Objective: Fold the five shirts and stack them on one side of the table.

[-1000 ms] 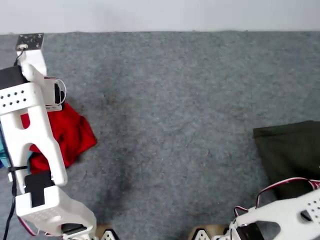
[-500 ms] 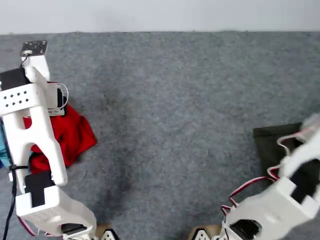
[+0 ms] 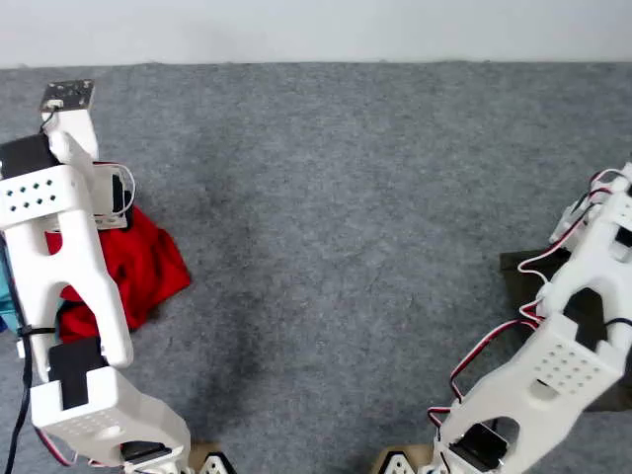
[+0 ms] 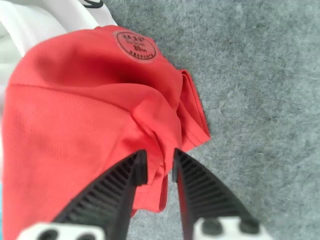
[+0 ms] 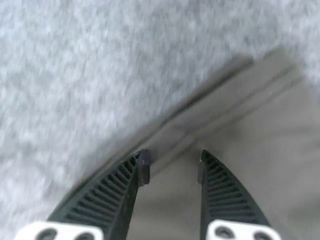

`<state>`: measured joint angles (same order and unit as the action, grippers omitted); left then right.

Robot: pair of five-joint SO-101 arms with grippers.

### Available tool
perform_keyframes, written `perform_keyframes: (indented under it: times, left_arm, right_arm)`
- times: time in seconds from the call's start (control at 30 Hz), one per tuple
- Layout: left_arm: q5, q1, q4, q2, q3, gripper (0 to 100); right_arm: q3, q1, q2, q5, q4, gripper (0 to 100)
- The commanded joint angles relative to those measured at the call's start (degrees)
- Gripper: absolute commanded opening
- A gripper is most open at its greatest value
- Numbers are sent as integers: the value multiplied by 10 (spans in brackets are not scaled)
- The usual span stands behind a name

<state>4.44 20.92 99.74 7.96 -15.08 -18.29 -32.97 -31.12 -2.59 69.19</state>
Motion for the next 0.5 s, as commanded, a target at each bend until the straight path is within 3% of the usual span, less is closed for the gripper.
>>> perform_keyframes:
  times: [0.0, 0.47]
  left_arm:
    - [-4, -6, 6, -22, -1, 97]
    - [-4, -6, 6, -22, -1, 97]
  right_arm:
    - [-2, 6, -6, 6, -47, 173]
    - [-2, 7, -51, 3, -158, 174]
